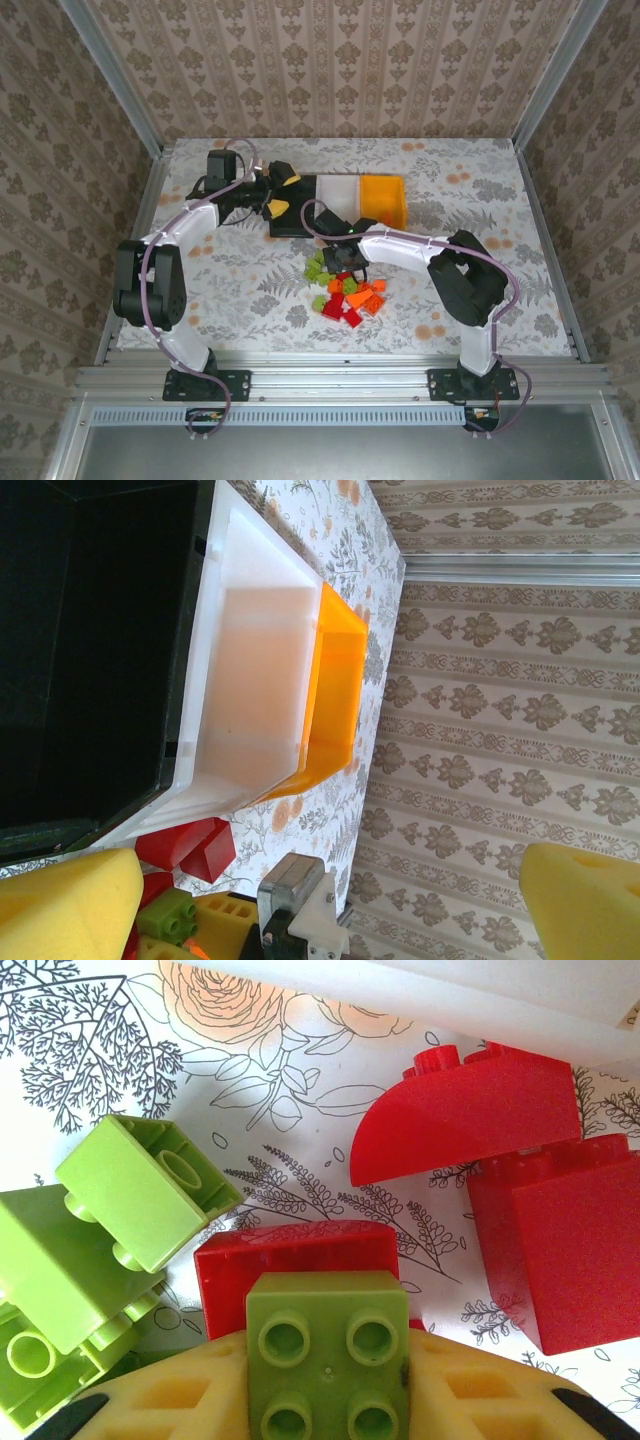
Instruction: Sort the legos into containers by color
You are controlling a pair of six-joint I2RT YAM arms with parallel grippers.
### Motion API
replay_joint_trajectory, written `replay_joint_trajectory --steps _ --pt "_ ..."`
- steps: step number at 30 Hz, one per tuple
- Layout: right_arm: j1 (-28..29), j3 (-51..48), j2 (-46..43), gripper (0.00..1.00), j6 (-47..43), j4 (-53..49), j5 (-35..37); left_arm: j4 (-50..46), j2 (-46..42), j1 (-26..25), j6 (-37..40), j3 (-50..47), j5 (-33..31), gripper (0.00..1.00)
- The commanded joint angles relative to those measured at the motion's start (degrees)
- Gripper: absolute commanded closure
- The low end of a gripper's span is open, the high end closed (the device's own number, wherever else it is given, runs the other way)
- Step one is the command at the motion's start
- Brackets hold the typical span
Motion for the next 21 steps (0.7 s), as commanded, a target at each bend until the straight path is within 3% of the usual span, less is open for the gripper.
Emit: replay_joint_trajectory --steps 1,15,21 --pt "0.4 -1.0 -3.6 0.64 -0.6 -2.5 2.5 1.0 -0.1 0.2 0.1 0.4 0.7 0.01" --pt "-0.3 1.8 -11.2 0.62 -5.3 -3.8 11.3 -1.4 0.9 2.2 2.2 1.1 -0.5 0.01" --pt "-4.0 12.2 -3.9 0.62 -9.3 -2.1 10.9 -0.8 1.1 5.8 0.7 0.1 -1.1 0.01"
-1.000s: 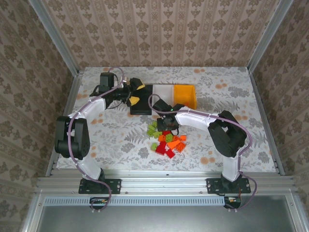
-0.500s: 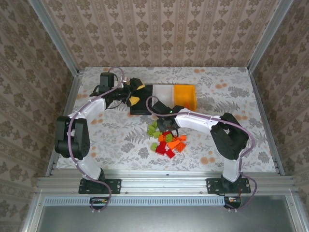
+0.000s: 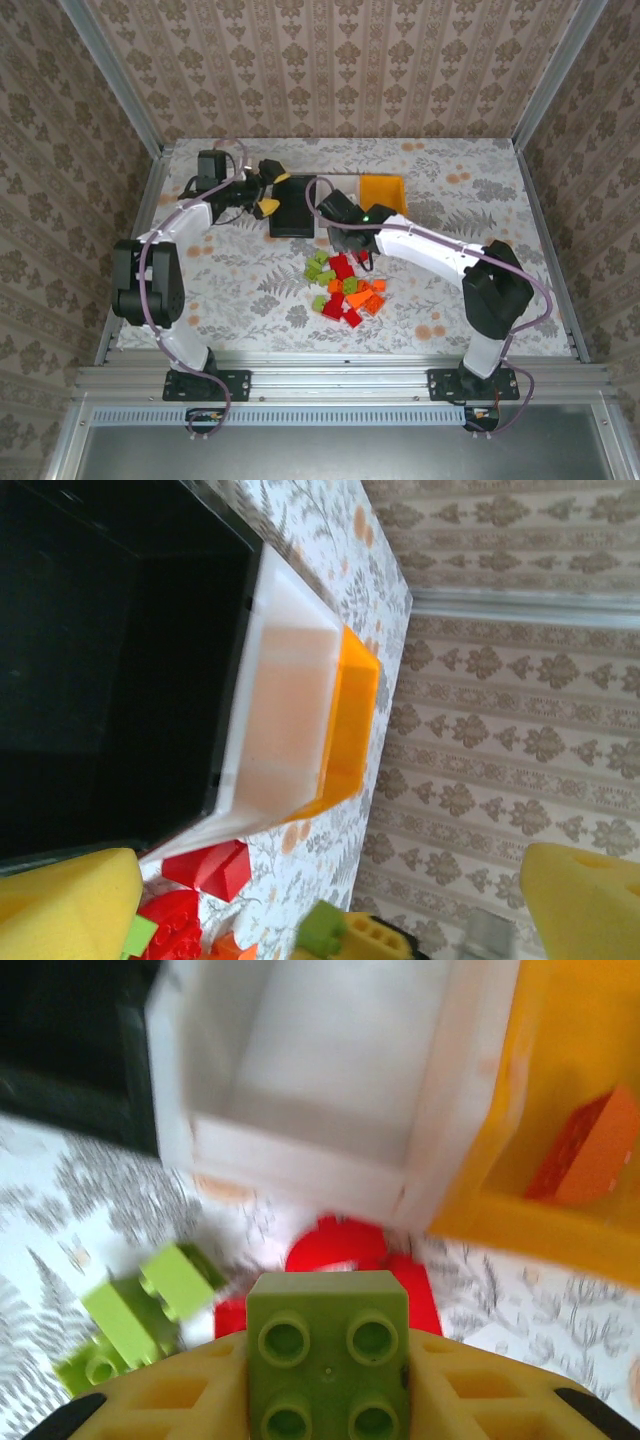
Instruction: Sort the legos into containers by color
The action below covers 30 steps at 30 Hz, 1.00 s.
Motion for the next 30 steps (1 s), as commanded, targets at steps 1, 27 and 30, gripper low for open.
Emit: replay_joint_trajectory --steps 1,27,30 --pt "-2.8 7.6 5.7 0.62 -3.4 0.5 0.9 -0.5 0.1 2.0 0.2 -0.1 -0.7 0.01" --pt "-7.1 11.5 5.7 0.43 -6.3 2.7 -3.1 -0.6 -0.4 -1.6 1.5 1.0 0.1 0.00" --pt "-7.2 0.5 -1.1 0.44 -6.3 4.4 -3.6 -2.3 0.3 -4.7 2.9 1.6 -0.2 0.00"
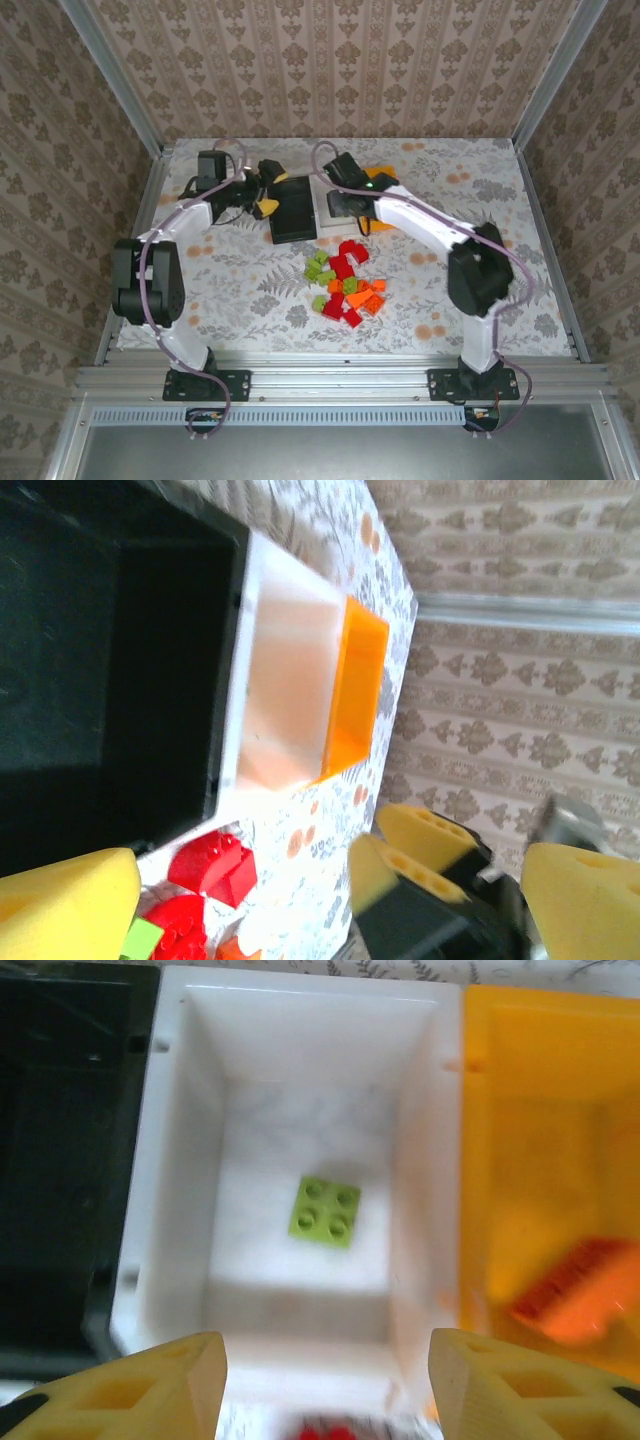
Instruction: Sort the legos into containers by color
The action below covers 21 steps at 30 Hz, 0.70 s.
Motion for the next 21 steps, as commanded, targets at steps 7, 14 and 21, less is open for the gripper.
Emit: replay_joint_trajectory --steps 7,14,21 --pt "0.4 -17.3 -5.5 0.34 -5.1 2.9 -10.5 -6.8 0.9 -4.0 6.0 2.7 -2.4 0.03" --pt "0.0 -17.0 1.1 0.30 -6.8 5.4 -10.1 -13.6 -0.5 0.7 11.9 5.6 -6.3 0.03" --pt "-2.6 -15.2 5.8 0.46 -7.5 5.5 -9.1 -11.9 0.8 1.1 9.9 4.8 -5.0 0.03"
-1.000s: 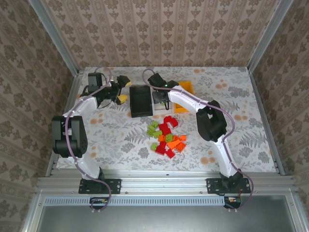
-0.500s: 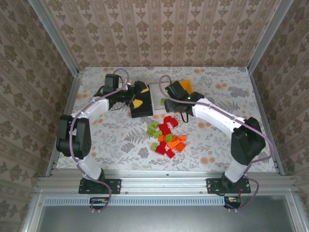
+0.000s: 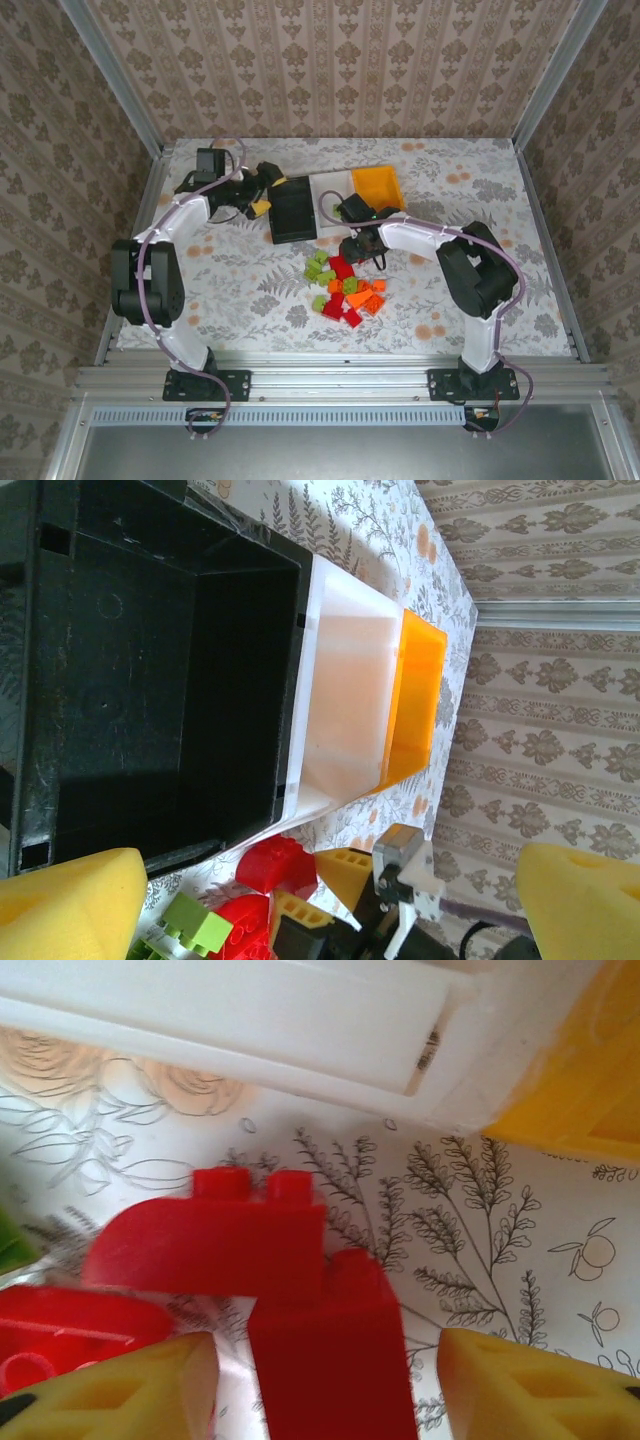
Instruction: Sort the legos into containers by color
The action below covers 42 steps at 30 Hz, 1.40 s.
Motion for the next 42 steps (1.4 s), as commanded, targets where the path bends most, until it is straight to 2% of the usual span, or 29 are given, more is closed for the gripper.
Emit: replay_joint_trajectory --steps 1,7,11,14,16,19,21,23,26,28,32,36,40,42 --pt "-1.4 1.7 1.9 0.49 -1.3 0.5 0.3 -0.6 0.9 -0.7 0.7 0.5 0.6 0.03" --pt "-1.7 -0.8 -3.0 0.64 -0.5 0.3 1.1 -0.3 0.3 -0.9 0.5 0.5 0.8 0.03" --pt "-1.5 -2.1 -9.7 0.66 3.5 -1.3 3.0 -0.6 0.4 -0.7 0.5 0.8 1.0 0.03" --pt "1.3 0.4 -12.7 0.66 7.0 -1.9 2.8 -0.9 0.4 1.1 0.4 1.2 1.1 0.03" --pt "5.5 6.6 -9.2 0.65 7.4 -1.9 1.8 -0.8 0.3 3.4 0.1 1.2 1.2 0.03" --pt "10.4 19.9 1.5 0.66 6.7 -2.0 2.9 -1.7 0.2 7.3 1.4 1.2 0.3 0.03" --pt "11.3 26.0 7.4 0.65 7.3 0.4 1.8 -4.0 0.5 9.1 3.5 1.7 -2.2 0.03" --pt "11.2 33.0 13.4 0.66 7.9 -1.0 2.4 -3.1 1.4 10.2 2.5 1.5 -1.3 0.04" --pt "11.1 43.3 21.4 0.66 5.3 -4.7 4.4 9.2 1.6 11.0 -7.0 -4.3 3.5 0.05" --pt "11.2 51.7 26.5 0.65 3.1 -9.9 6.1 15.5 1.6 11.3 -11.7 -7.5 4.3 0.06" --pt "11.1 55.6 28.6 0.60 1.5 -11.2 6.5 16.3 2.0 11.2 -12.2 -6.9 5.1 0.06" --pt "11.0 55.0 26.3 0.37 2.5 -11.1 3.8 17.1 1.1 10.9 -12.1 -7.0 5.2 0.06" --pt "11.5 46.4 16.9 0.34 3.8 -5.9 2.3 16.3 0.8 9.8 -11.8 -6.6 5.4 0.06" --pt "11.3 40.8 11.2 0.33 4.6 -3.7 3.2 12.7 1.3 8.8 -9.8 -5.7 4.0 0.07"
